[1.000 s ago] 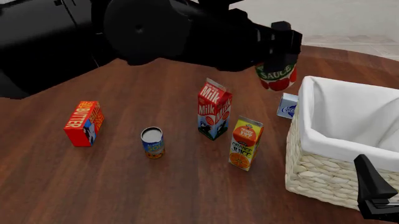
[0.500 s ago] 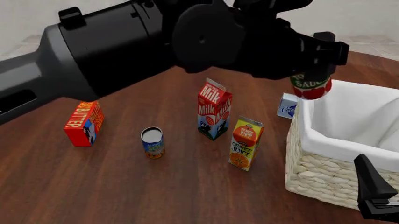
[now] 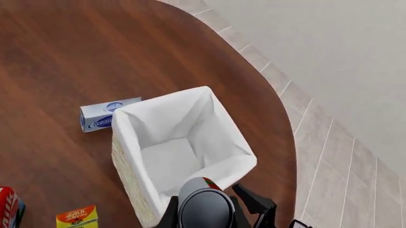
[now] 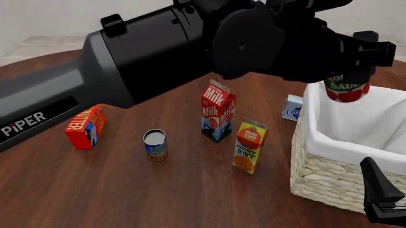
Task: Pick up the tomato sauce, and put it in the basket.
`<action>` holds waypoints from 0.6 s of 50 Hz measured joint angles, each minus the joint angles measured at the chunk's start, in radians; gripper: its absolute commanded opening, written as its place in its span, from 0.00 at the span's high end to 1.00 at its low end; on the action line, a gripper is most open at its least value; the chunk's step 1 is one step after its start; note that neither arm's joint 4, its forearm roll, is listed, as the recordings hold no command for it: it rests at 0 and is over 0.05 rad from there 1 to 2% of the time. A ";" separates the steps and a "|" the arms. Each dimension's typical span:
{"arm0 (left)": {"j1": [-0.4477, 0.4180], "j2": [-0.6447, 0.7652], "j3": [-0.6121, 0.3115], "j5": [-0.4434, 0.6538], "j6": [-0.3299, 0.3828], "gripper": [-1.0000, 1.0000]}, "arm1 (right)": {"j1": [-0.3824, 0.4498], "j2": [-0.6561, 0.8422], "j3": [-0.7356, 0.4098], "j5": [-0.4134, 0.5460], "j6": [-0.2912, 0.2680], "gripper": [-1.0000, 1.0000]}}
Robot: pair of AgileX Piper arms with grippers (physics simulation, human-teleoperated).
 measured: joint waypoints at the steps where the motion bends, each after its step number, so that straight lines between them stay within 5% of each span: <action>1: -0.002 0.002 -0.005 -0.001 -0.001 1.00 | 0.000 0.000 0.000 0.000 0.000 0.00; 30: -0.031 0.073 -0.099 -0.037 -0.010 1.00 | 0.000 0.000 0.000 0.000 0.000 0.00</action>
